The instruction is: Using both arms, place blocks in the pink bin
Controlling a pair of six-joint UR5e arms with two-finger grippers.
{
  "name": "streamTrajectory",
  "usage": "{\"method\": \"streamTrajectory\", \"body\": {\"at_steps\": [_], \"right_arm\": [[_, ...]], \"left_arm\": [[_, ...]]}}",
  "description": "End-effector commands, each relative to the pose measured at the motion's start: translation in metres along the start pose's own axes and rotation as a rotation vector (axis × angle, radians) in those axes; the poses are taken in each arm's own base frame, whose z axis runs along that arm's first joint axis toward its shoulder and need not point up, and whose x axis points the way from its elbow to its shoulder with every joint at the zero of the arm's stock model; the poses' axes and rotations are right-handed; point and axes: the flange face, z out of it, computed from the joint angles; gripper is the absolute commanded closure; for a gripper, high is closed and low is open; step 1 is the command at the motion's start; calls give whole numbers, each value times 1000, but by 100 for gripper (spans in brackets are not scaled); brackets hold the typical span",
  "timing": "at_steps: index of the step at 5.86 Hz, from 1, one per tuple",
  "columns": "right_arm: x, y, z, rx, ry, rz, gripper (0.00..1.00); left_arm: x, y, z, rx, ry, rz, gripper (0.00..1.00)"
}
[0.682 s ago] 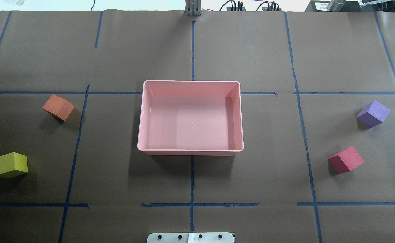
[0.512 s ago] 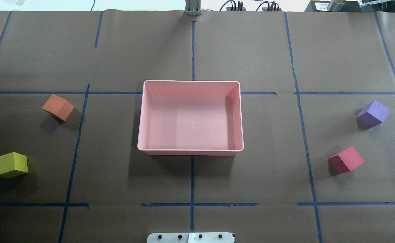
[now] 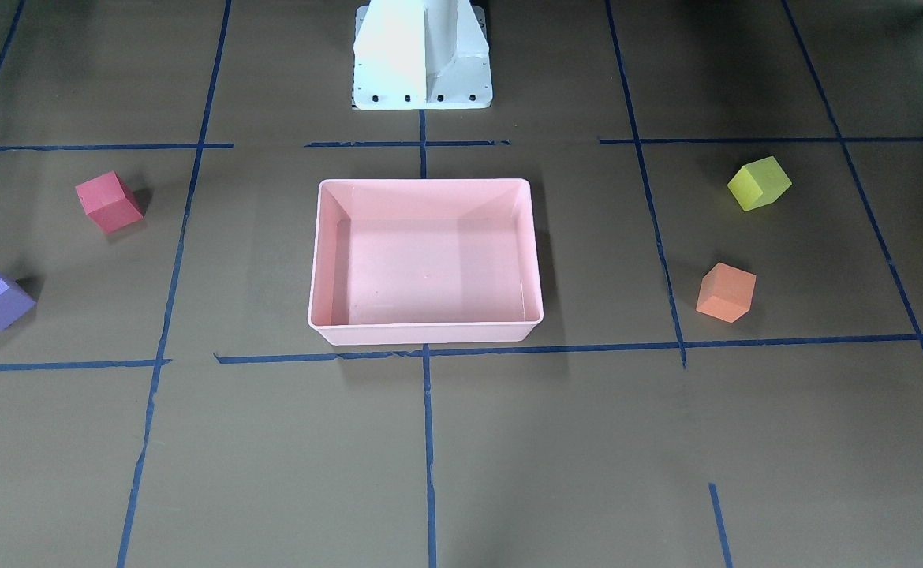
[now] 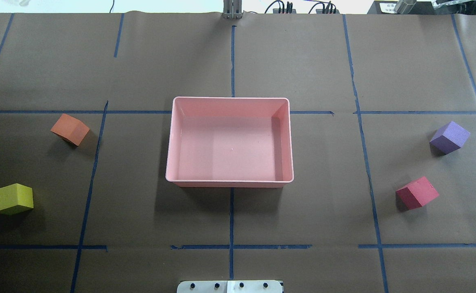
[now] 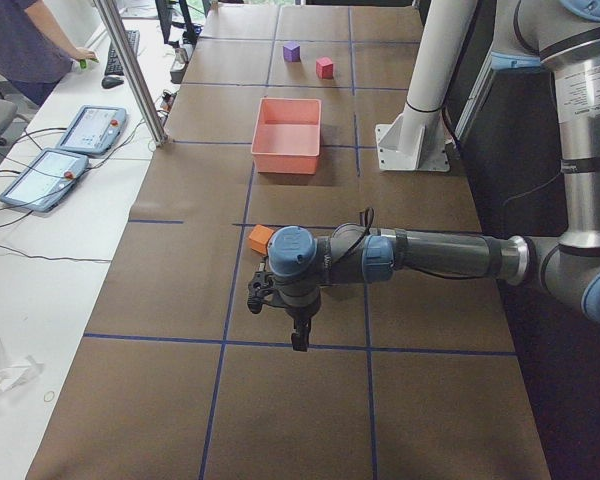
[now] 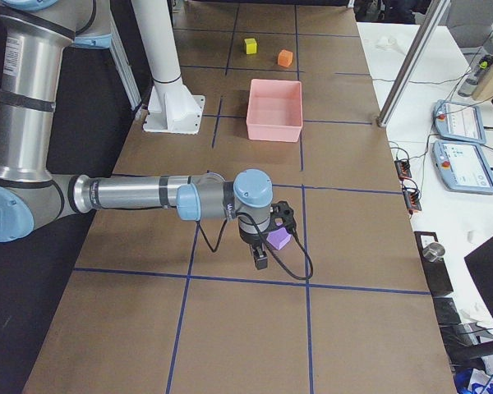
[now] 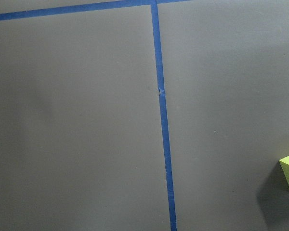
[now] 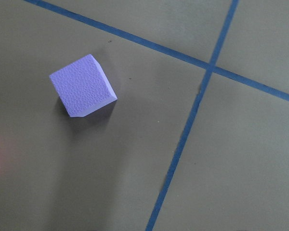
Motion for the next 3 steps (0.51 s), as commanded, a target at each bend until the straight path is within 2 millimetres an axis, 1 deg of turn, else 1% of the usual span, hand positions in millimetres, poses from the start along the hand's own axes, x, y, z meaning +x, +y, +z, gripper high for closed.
{"method": "streamTrajectory", "body": {"at_steps": [1, 2, 3], "right_arm": [[-46, -78, 44, -28, -32, -191, 0], [-48, -86, 70, -23, -42, -250, 0], [-54, -86, 103, -45, -25, -303, 0]], "left_arm": [[0, 0, 0, 0, 0, 0, 0], [0, 1, 0, -1, 0, -1, 0], [0, 1, 0, -1, 0, -1, 0]]}}
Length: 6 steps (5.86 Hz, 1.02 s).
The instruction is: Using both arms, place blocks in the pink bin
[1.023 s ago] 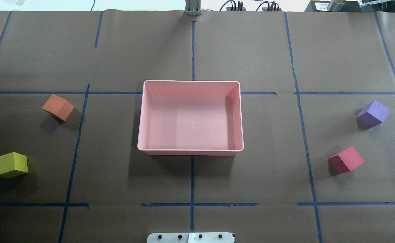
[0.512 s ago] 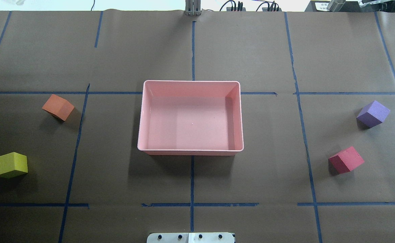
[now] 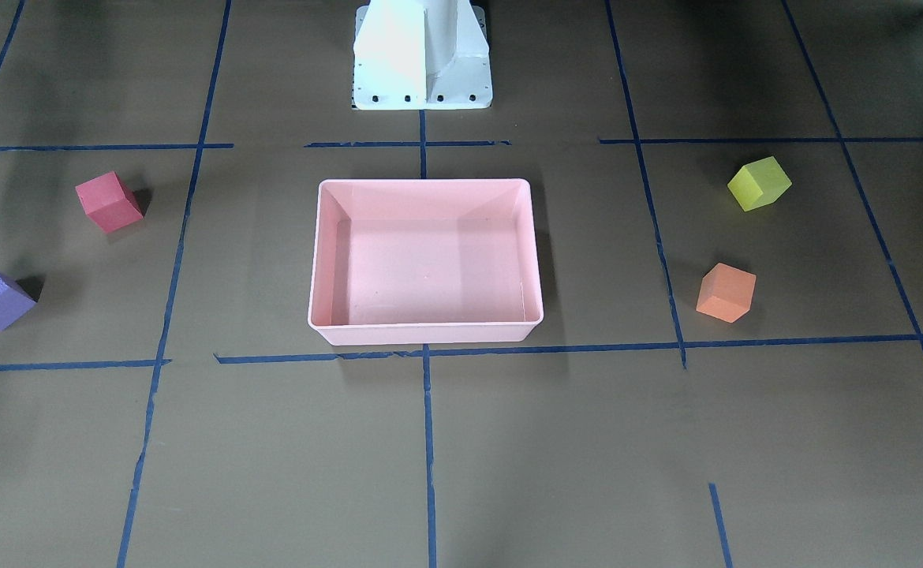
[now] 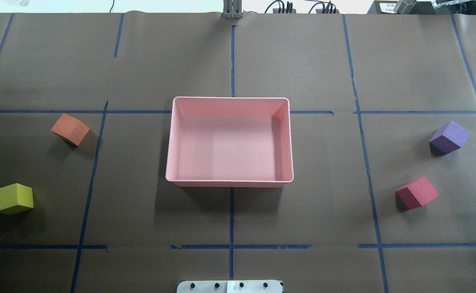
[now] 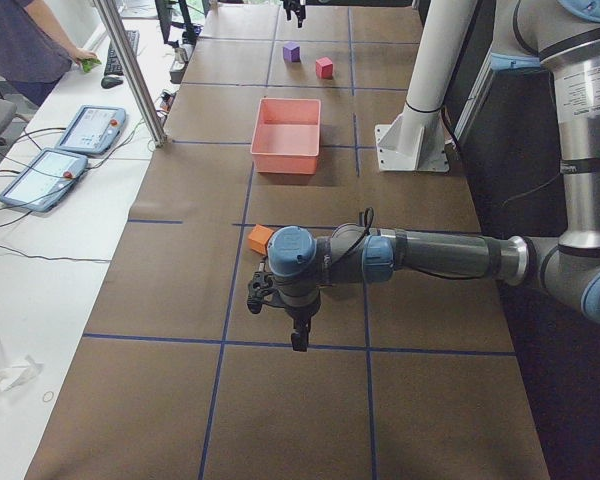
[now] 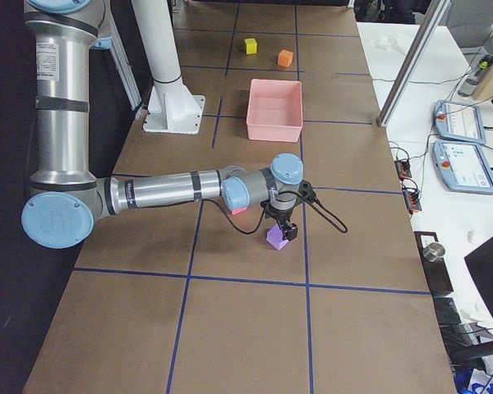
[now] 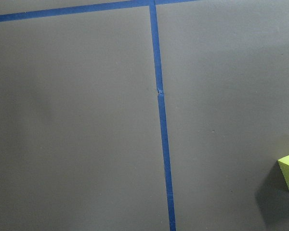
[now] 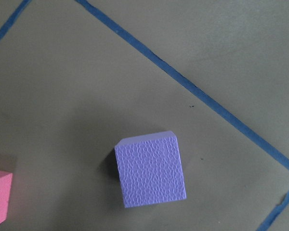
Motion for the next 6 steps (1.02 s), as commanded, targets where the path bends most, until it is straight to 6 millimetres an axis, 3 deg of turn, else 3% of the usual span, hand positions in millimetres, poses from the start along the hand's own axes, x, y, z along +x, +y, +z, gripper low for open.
{"method": "streamTrajectory", "body": {"at_steps": [1, 4, 5, 6], "right_arm": [[-8, -16, 40, -21, 11, -81, 0], [-5, -33, 83, -85, -17, -90, 0], [-14, -36, 99, -113, -19, -108, 9], [-11, -38, 103, -122, -5, -110, 35]], "left_arm": [[-2, 4, 2, -6, 1, -6, 0], [-2, 6, 3, -8, 3, -8, 0], [-2, 6, 3, -8, 3, -8, 0], [-2, 6, 3, -6, 3, -7, 0]]}}
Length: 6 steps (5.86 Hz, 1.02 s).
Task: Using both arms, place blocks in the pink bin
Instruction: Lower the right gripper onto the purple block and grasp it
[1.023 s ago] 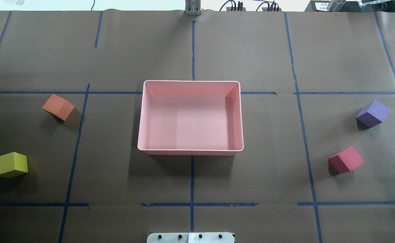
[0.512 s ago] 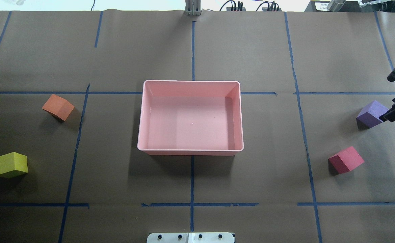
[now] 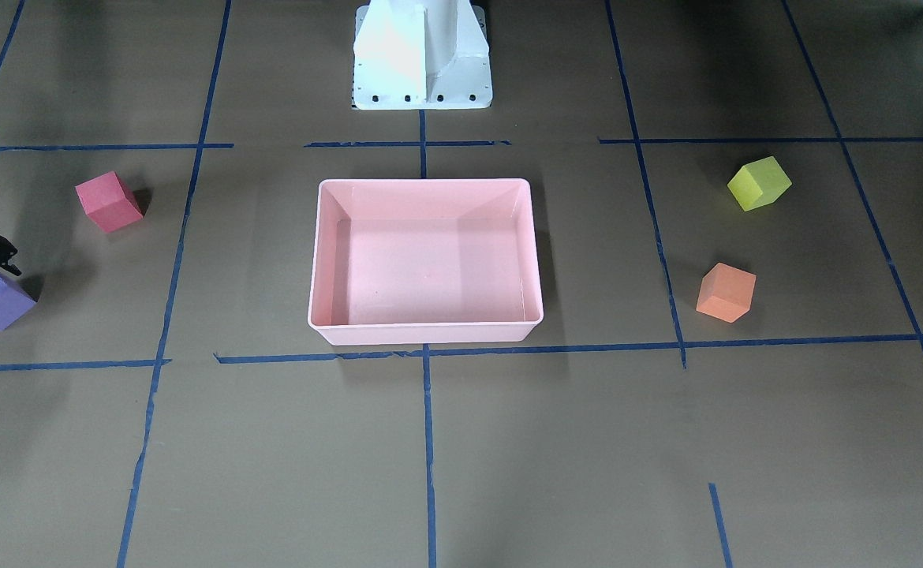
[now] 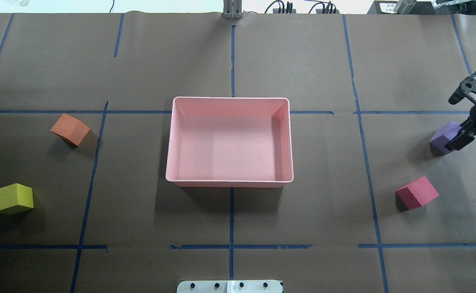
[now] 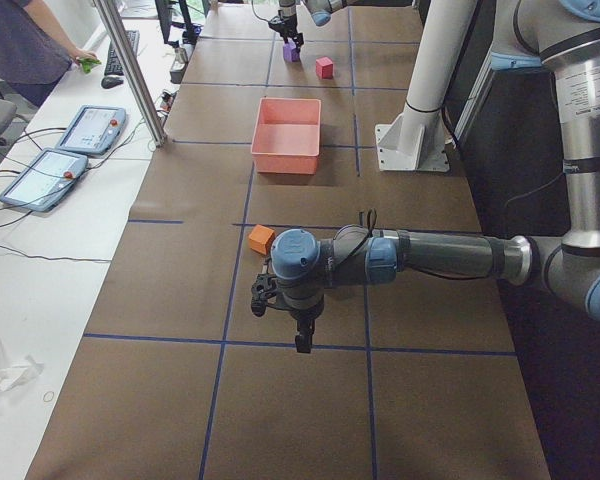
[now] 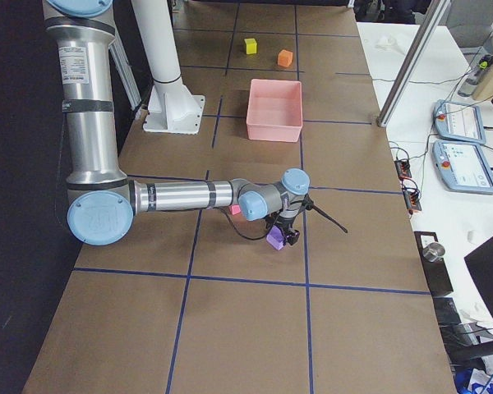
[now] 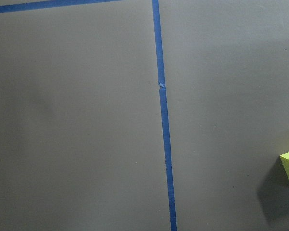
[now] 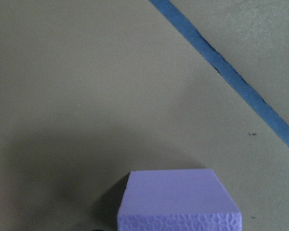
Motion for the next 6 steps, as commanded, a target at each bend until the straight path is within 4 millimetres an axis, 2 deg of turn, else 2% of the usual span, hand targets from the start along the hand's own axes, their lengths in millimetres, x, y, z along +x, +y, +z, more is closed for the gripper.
{"method": "streamTrajectory", "body": {"at_steps": [1, 2, 3, 4, 5, 6], "right_arm": [[-1, -6, 5, -10, 9, -9, 53], [-6, -21, -6, 16, 2, -8, 57], [-17, -56, -27, 47, -2, 25, 57], [-41, -104, -63, 105, -48, 148, 57], [-91, -156, -108, 144, -92, 293, 57], [-170, -207, -151, 151, -140, 456, 57]], "left_arm": [[1, -1, -1, 2, 0, 2, 0], [0, 0, 0, 1, 0, 1, 0], [0, 0, 0, 1, 0, 1, 0], [0, 0, 0, 1, 0, 1, 0], [1, -1, -1, 2, 0, 2, 0], [1, -1, 0, 2, 0, 5, 0]]}}
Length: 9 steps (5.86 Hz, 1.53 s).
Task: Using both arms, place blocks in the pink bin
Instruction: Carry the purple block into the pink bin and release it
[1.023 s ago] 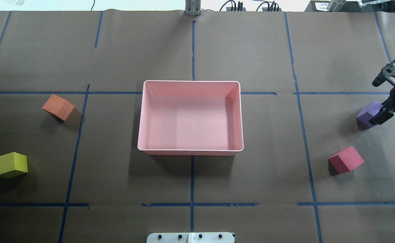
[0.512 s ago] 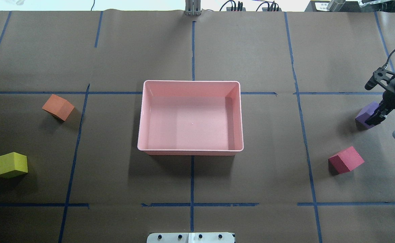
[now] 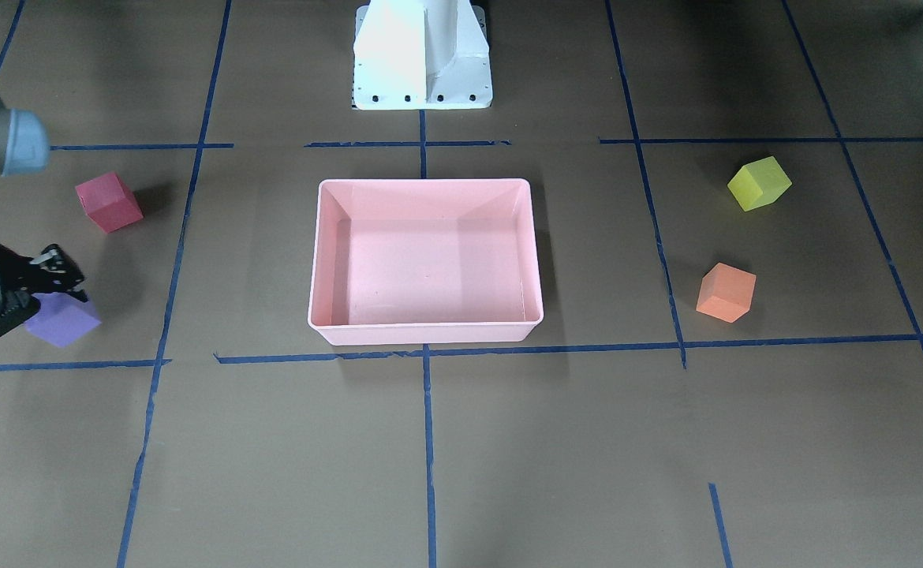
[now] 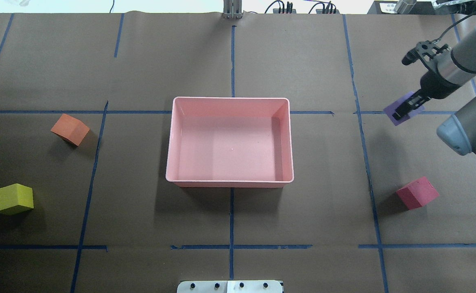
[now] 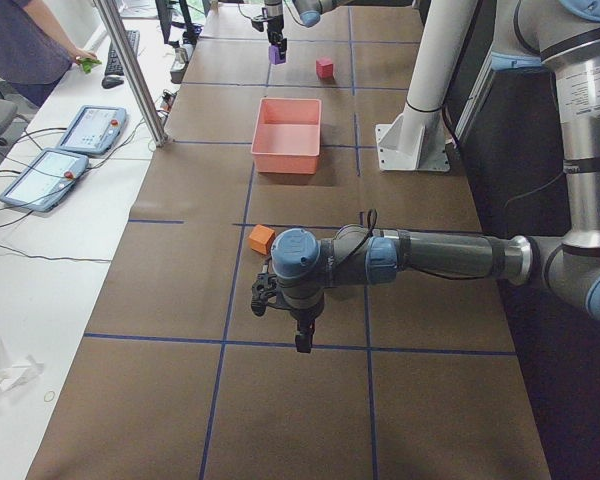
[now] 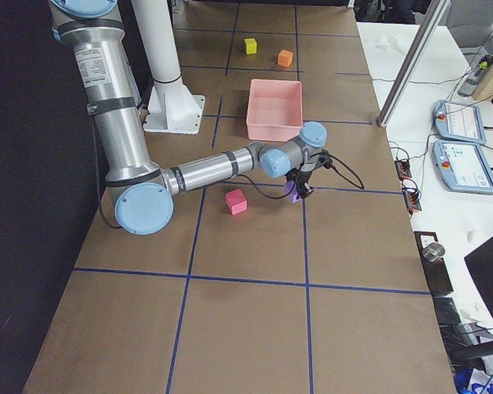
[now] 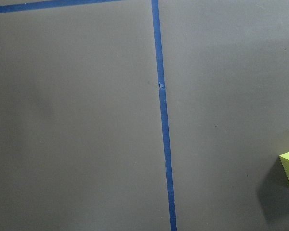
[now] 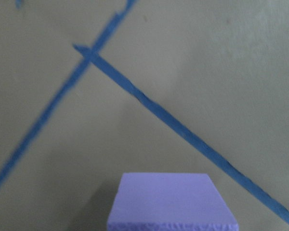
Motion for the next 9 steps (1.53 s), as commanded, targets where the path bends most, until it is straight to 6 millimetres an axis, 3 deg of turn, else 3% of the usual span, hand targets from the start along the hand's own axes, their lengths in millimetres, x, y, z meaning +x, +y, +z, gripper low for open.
{"method": "streamTrajectory", "body": {"at_steps": [1, 2, 3, 4, 5, 6, 7, 8, 9], "right_arm": [[-166, -45, -49, 16, -73, 334, 57], [-233, -59, -44, 36, -72, 482, 57], [-315, -61, -17, 64, -30, 592, 56], [-363, -68, -13, 74, 30, 645, 51], [-399, -83, 2, 77, 51, 725, 9], [-404, -85, 2, 88, 54, 709, 0], [-396, -86, -1, 87, 57, 670, 0], [-369, -93, -11, 72, 54, 611, 0], [-327, -97, -15, 55, 68, 532, 0]], "left_arm": [[2, -2, -1, 7, 0, 8, 0], [4, -3, -3, 13, -1, 18, 0], [18, -5, -15, 36, -6, 46, 0], [22, -8, -18, 44, -5, 55, 0], [45, -34, -41, 96, -11, 112, 0], [63, -63, -61, 145, -19, 164, 0], [82, -90, -71, 174, -13, 215, 0], [111, -100, -58, 181, 29, 308, 0], [124, -109, -41, 205, 38, 370, 0]]}}
